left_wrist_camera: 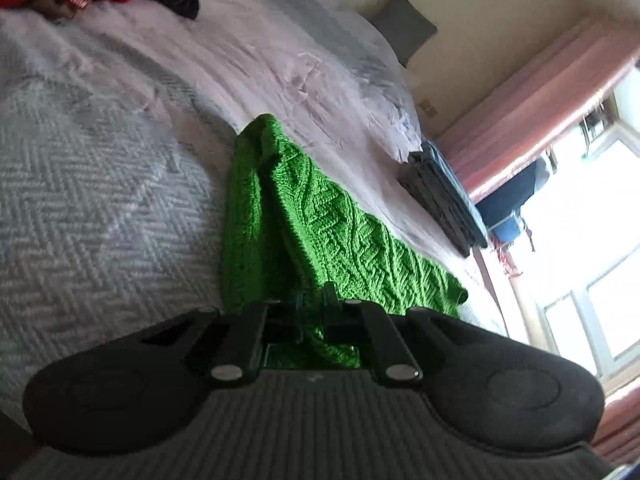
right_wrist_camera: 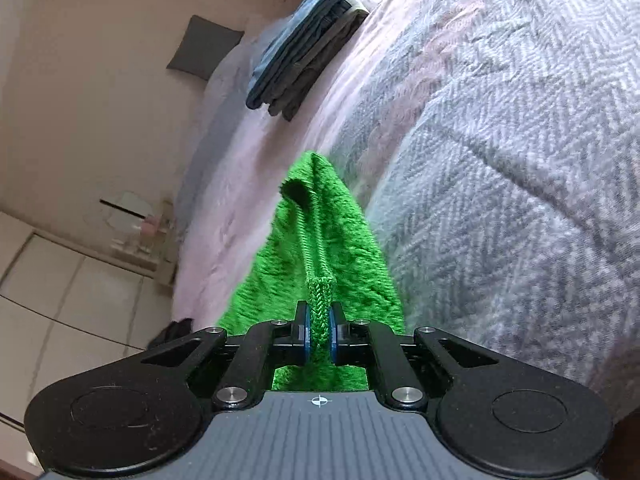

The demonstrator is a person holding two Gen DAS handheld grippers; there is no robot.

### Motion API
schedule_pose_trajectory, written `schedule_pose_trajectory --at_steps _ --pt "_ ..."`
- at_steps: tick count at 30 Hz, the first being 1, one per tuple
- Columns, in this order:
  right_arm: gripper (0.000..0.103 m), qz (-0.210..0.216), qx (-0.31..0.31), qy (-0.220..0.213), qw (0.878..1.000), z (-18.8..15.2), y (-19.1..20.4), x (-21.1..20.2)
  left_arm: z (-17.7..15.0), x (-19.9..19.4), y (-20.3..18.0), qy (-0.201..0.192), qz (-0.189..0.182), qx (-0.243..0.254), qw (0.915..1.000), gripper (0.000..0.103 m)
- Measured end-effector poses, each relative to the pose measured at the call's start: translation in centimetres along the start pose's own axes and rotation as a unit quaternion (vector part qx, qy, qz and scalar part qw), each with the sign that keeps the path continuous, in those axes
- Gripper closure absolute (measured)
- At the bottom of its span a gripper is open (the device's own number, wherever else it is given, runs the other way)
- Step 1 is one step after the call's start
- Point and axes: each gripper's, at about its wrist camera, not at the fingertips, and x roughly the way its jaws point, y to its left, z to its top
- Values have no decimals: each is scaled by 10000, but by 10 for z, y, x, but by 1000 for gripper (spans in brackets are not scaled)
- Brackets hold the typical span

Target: Fold clothes

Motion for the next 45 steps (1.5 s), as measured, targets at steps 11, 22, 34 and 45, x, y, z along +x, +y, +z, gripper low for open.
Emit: schedule_pose_trajectory --at_steps 11,22,34,45 --pt "22 -1413 -2891 -975 9418 -19 89 -18 17 -23 -32 -228 732 802 9938 85" --pt "23 -1283 -4827 -440 8652 -118 65 78 -95 29 -71 -204 1243 3149 9407 80" --pt "23 -1129 -4836 -995 8623 -130 68 52 -115 7 -72 -1120 1282 3515 9206 79" --pt "23 -1113 -4600 -294 8804 -100 79 41 -91 -4 -65 -547 1199 3181 9388 79"
